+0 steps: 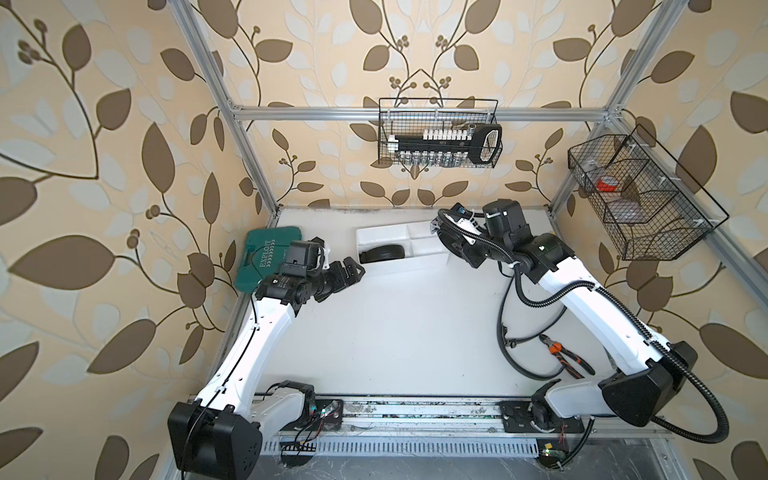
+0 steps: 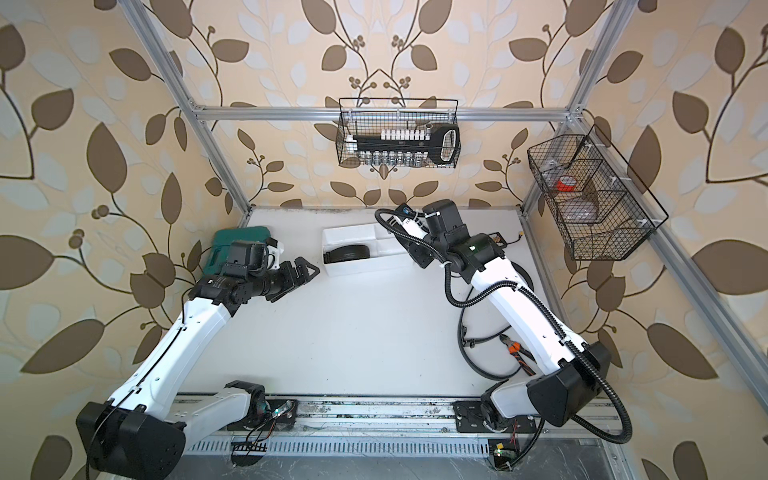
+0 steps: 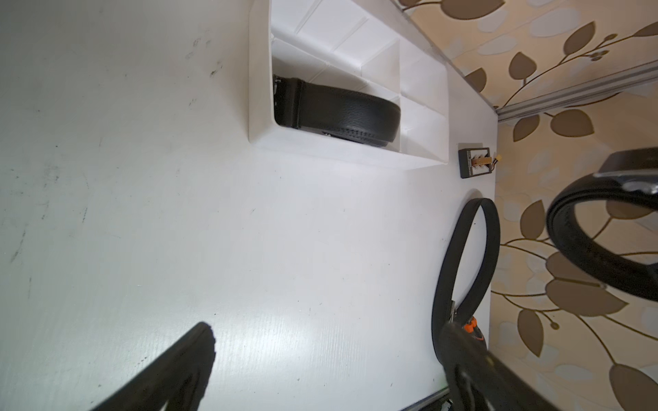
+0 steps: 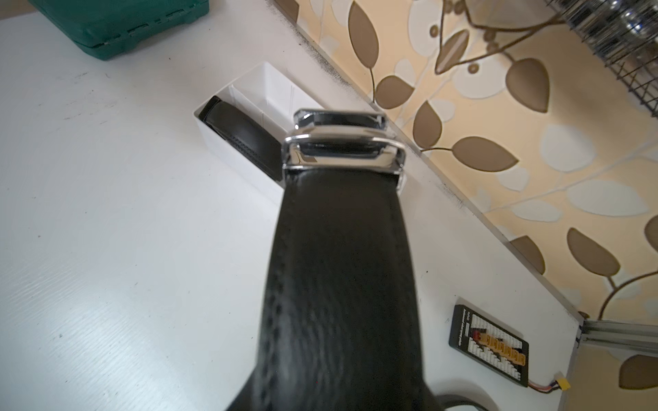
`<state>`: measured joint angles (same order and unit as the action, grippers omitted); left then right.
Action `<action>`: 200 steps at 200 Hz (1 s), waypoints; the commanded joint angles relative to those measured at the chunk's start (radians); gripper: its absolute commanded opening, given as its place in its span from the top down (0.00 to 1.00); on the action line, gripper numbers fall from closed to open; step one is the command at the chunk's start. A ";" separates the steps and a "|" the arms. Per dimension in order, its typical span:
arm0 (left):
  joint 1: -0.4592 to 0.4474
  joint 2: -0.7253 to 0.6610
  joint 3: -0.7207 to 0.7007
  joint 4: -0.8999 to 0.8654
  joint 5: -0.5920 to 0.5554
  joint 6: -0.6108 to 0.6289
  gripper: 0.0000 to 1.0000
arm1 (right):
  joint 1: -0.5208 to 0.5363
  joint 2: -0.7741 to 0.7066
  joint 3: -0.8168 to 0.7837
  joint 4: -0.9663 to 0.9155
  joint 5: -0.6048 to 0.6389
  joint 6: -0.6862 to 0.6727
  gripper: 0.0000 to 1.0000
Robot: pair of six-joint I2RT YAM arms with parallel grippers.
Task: Place the belts into the storage roll
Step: Adjust the container at the center of the board.
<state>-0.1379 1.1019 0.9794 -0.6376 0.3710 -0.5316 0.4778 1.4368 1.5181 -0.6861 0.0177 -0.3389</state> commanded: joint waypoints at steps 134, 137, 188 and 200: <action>0.010 0.128 0.015 0.081 0.004 0.027 0.01 | -0.146 0.385 0.280 0.027 -0.324 -0.300 0.77; 0.010 0.130 0.015 0.079 0.005 0.026 0.01 | -0.146 0.396 0.289 0.021 -0.327 -0.303 0.77; 0.022 0.188 0.054 0.014 0.054 0.077 0.01 | -0.147 0.530 0.395 -0.036 -0.331 -0.396 0.76; 0.025 0.204 0.060 0.009 0.057 0.083 0.01 | -0.147 0.546 0.394 -0.034 -0.338 -0.427 0.76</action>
<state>-0.1284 1.2816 0.9955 -0.5938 0.3885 -0.4934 0.3313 1.9575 1.8668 -0.7090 -0.2707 -0.6754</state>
